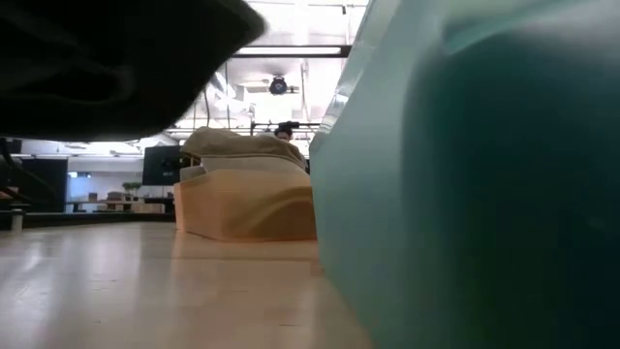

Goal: Pick & Place hat
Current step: Put the blue cap into the green bin

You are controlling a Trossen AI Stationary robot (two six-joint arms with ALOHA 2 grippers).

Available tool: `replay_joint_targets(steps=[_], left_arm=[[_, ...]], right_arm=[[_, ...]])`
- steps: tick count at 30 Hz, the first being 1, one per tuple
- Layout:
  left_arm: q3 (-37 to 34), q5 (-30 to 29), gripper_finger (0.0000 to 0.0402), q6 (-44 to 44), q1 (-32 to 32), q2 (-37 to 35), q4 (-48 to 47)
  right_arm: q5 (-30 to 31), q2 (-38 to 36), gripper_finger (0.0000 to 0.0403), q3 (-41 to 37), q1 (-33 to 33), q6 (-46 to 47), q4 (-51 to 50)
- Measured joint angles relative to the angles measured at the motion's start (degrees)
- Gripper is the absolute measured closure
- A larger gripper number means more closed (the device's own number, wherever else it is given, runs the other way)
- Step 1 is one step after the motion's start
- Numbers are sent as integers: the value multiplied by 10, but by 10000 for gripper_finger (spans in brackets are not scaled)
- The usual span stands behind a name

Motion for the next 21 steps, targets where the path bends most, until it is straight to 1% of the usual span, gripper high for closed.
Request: replay_joint_targets(steps=[4, 9, 13, 16, 18, 21], left_arm=[[2, -8, 393, 91, 42, 0, 11], [2, -14, 395, 178, 105, 2, 73], [2, -39, 393, 296, 137, 2, 134], [2, -38, 396, 384, 150, 2, 153], [2, -36, 395, 413, 158, 2, 152], [-3, -37, 393, 426, 164, 2, 157]], right_arm=[[0, 0, 234, 0, 1, 0, 0], [0, 0, 245, 0, 1, 11, 0], [6, 0, 241, 0, -1, 46, 0], [37, 0, 233, 0, -2, 80, -3], [51, 0, 226, 0, -2, 90, -10], [58, 0, 219, 0, -2, 109, -18]])
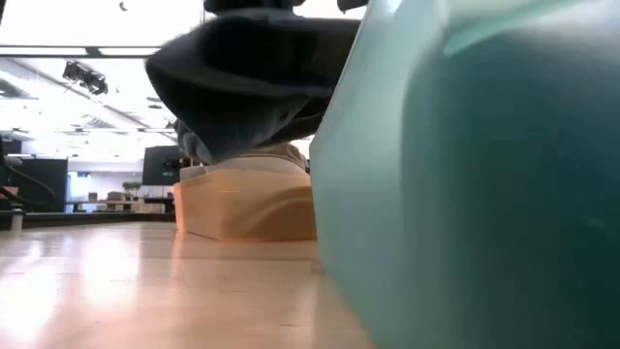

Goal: Pick & Place hat
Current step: Put the blue cap into the green bin

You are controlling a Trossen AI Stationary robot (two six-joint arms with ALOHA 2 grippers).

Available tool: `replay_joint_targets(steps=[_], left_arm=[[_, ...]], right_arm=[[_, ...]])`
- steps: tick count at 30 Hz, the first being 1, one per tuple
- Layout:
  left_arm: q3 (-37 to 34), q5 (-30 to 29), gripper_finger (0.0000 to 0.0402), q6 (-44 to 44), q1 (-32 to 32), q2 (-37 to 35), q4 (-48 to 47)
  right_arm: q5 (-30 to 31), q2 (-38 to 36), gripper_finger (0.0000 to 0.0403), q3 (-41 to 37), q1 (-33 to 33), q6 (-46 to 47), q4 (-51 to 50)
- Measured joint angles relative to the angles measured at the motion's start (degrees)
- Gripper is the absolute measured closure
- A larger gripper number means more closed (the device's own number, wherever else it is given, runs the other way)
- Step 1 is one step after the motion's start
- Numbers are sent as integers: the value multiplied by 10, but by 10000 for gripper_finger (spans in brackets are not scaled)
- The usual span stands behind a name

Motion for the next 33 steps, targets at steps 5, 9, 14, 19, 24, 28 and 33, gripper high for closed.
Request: replay_joint_targets(steps=[5, 9, 14, 19, 24, 28, 33], left_arm=[[0, -1, 396, 0, 0, 9, 2], [-1, -5, 393, 0, -5, 8, 4], [-1, -30, 396, 44, -17, 8, 37], [-1, -31, 392, 62, -25, 8, 82], [-1, -33, 394, 88, -28, 7, 92], [-1, -34, 386, 74, -23, 6, 93], [-1, -31, 387, 52, -13, 6, 97]], right_arm=[[5, 0, 216, 0, 4, -3, -37], [29, 0, 215, 0, 21, 3, -96], [61, 0, 215, 0, 44, 8, -120], [112, 0, 215, 0, 70, -49, -111], [113, 0, 218, 0, 79, -55, -106], [102, 0, 247, 0, 85, -33, -112], [98, 0, 311, 0, 102, -62, -111]])
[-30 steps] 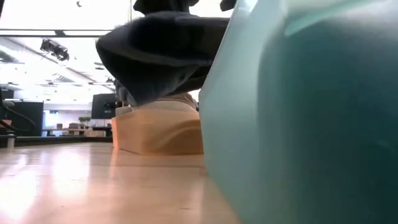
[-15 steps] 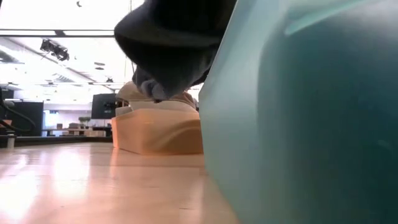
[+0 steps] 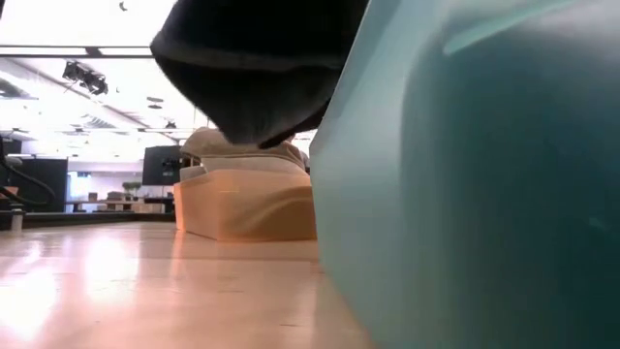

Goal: Pick & Place hat
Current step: Put the blue cap into the green bin

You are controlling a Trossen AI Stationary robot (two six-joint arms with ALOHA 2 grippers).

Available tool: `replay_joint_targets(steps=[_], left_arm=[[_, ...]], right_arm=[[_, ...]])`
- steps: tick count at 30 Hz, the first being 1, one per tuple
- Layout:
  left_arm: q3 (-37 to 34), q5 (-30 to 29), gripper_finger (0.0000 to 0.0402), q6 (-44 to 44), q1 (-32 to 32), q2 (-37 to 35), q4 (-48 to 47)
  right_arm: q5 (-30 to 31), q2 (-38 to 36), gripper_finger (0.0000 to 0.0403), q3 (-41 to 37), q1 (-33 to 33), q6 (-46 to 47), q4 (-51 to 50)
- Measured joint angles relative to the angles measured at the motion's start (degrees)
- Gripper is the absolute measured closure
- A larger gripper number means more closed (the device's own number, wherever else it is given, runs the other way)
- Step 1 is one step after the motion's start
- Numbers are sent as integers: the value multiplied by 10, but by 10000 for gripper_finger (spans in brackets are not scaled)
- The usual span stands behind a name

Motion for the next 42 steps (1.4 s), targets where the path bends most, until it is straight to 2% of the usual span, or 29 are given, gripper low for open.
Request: replay_joint_targets(steps=[6, 13, 17, 21, 25, 27, 34, 42], left_arm=[[-1, 14, 376, -24, 1, 0, 7], [2, -2, 328, -99, 9, -1, 19], [1, -25, 289, -95, 11, -1, 13], [3, -95, 258, -93, 9, -2, 12], [3, -161, 240, -92, 8, -11, 2], [4, -169, 237, -96, 9, -17, -2], [4, -171, 237, -128, 8, -30, -35], [3, -172, 237, -143, 14, -30, -60]], right_arm=[[7, -2, 389, 1, 2, 0, 4], [-5, 1, 393, 0, 3, 34, -30], [4, 1, 397, 0, 18, 60, -55], [64, -11, 398, 0, 56, 69, -56], [212, -35, 399, 0, 106, 74, -62], [254, -50, 399, 0, 128, 86, -66], [248, -78, 399, 0, 225, 177, -112], [280, -82, 400, 0, 326, 202, -141]])
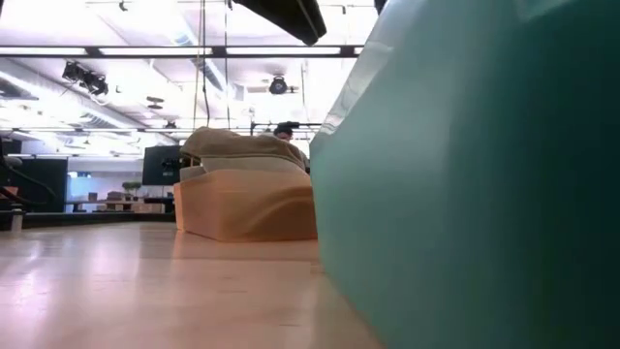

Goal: Pick & Place hat
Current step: Put the blue cap into the green bin

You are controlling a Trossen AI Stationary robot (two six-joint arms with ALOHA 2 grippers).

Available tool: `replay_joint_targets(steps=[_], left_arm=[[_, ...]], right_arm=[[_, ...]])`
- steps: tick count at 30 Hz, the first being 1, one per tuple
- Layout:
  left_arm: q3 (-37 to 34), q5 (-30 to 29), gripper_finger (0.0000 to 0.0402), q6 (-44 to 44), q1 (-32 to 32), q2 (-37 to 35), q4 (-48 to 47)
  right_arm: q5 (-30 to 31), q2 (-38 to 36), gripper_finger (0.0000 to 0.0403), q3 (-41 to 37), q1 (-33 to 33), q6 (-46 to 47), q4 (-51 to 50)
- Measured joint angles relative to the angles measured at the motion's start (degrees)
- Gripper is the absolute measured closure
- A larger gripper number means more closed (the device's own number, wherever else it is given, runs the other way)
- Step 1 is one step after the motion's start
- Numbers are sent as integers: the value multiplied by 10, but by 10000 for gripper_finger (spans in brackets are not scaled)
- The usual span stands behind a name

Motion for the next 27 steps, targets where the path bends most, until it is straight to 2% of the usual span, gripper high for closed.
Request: replay_joint_targets(steps=[5, 8, 14, 18, 22, 27], left_arm=[[0, 0, 237, -1, 3, 0, -3], [0, 0, 237, -3, 5, 0, -4], [0, 0, 237, -2, 6, 0, -4], [0, 0, 237, -1, 6, 1, -4], [0, 0, 237, -1, 6, 1, -4], [0, 0, 237, -1, 6, 1, -4]], right_arm=[[40, 0, 400, 0, 30, 53, -38], [20, 1, 400, -2, 33, 111, -47], [-29, 2, 400, -94, 4, 116, 48], [-56, 2, 397, -168, -23, 57, 152], [-106, 0, 390, -198, -45, 5, 224], [-119, 1, 367, -201, -73, 75, 221]])
